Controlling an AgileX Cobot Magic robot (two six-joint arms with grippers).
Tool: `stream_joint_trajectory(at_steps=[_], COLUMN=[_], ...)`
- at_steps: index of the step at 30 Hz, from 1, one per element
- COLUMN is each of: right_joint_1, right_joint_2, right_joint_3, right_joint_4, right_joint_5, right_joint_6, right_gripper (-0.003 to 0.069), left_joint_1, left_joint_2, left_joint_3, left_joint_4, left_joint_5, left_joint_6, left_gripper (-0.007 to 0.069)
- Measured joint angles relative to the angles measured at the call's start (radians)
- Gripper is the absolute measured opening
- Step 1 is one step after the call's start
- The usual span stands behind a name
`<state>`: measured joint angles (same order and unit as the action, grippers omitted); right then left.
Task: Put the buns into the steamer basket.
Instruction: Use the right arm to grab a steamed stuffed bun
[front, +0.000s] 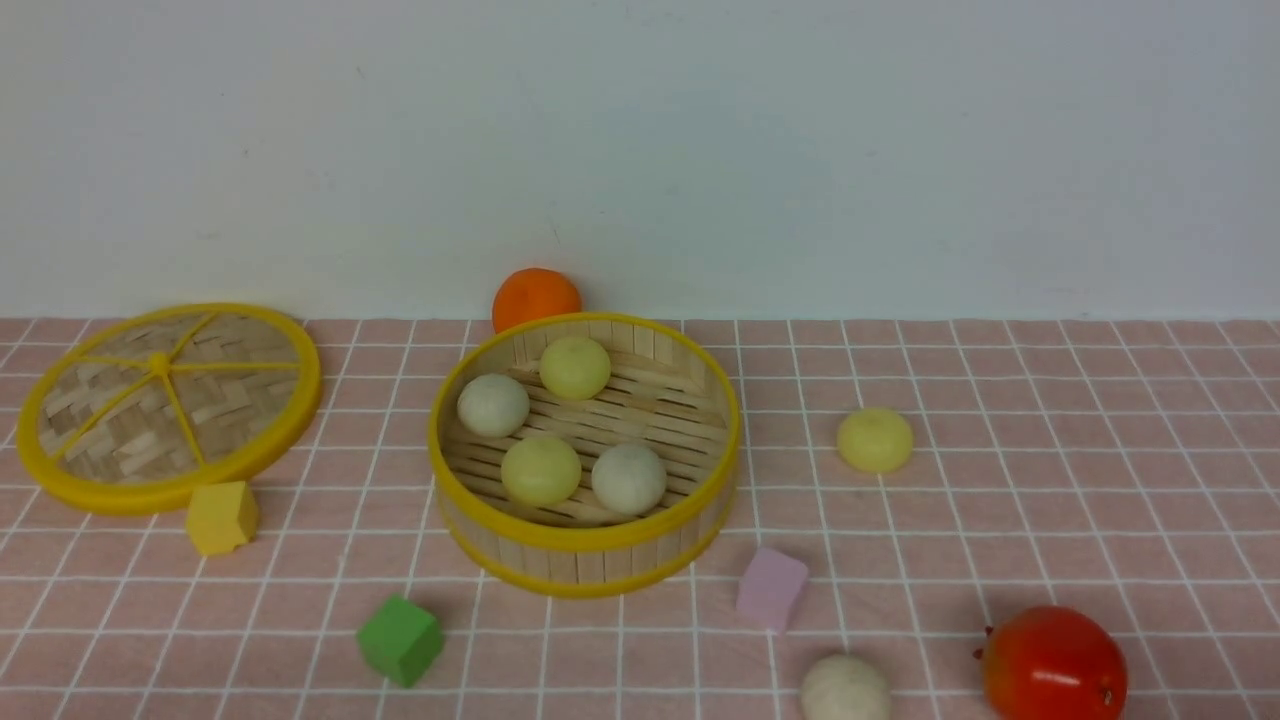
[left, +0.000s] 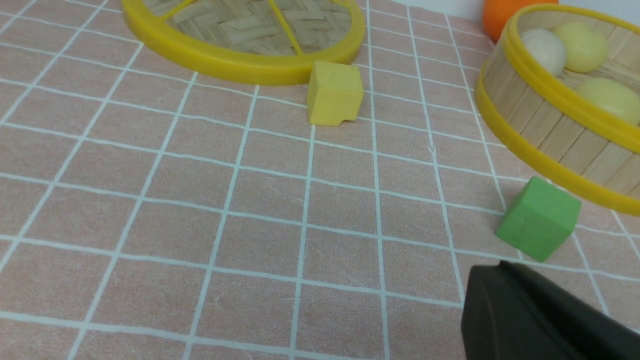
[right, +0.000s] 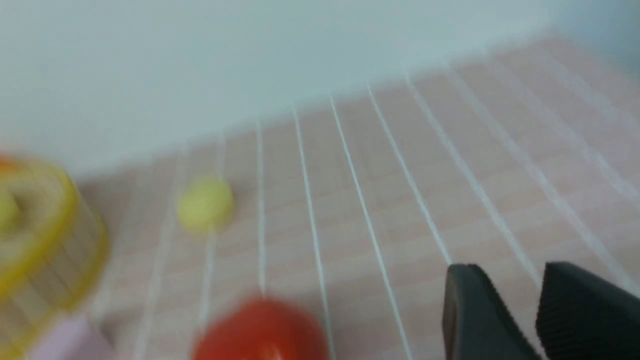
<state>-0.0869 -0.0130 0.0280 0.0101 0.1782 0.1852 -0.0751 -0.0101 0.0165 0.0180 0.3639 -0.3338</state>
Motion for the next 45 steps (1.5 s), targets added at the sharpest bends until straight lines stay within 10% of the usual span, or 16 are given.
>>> stream_joint_trajectory(at_steps=[11, 24, 33, 45], right_joint_1=[0.000, 0.000, 0.000, 0.278], right_joint_2=[0.000, 0.137, 0.792, 1.420], right_joint_3=[0.000, -0.298, -0.764, -0.941], right_joint_4=[0.090, -0.051, -0.083, 0.413], right_joint_5=[-0.093, 0.072, 0.537, 0.594], right_joint_6=[0.357, 0.361, 0.028, -0.472], right_gripper=[0.0239, 0.0239, 0.0239, 0.0239], left_joint_1=[0.000, 0.000, 0.000, 0.000], left_joint_2=[0.000, 0.000, 0.000, 0.000], left_joint_3=[0.000, 0.000, 0.000, 0.000], left_joint_4=[0.000, -0.002, -0.002, -0.002], left_joint_5=[0.000, 0.000, 0.000, 0.000], left_joint_6=[0.000, 0.000, 0.000, 0.000], left_gripper=[0.0021, 0.0024, 0.0027, 0.0040])
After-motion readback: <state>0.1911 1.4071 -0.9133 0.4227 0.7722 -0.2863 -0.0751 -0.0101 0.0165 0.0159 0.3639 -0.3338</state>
